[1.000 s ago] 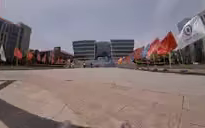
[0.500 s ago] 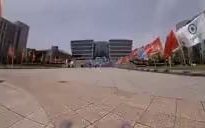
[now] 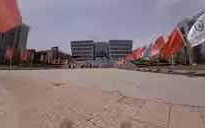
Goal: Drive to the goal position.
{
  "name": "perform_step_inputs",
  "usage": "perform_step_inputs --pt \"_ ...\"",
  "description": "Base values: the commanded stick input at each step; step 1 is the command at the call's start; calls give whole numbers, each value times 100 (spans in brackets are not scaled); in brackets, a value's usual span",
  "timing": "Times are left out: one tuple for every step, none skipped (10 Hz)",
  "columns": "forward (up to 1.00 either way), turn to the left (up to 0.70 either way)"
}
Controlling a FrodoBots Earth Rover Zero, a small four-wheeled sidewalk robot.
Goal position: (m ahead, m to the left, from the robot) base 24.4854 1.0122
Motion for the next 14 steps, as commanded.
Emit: perform_step_inputs --pt "100 -9" --pt "100 -1" --pt "100 -18" --pt "100 -18" --pt "100 -3" --pt "100 -9" --pt "100 -19" --pt "100 0" --pt "100 0" --pt "100 -1" --pt "100 -5" --pt "100 0" --pt "100 -1" --pt "100 -5"
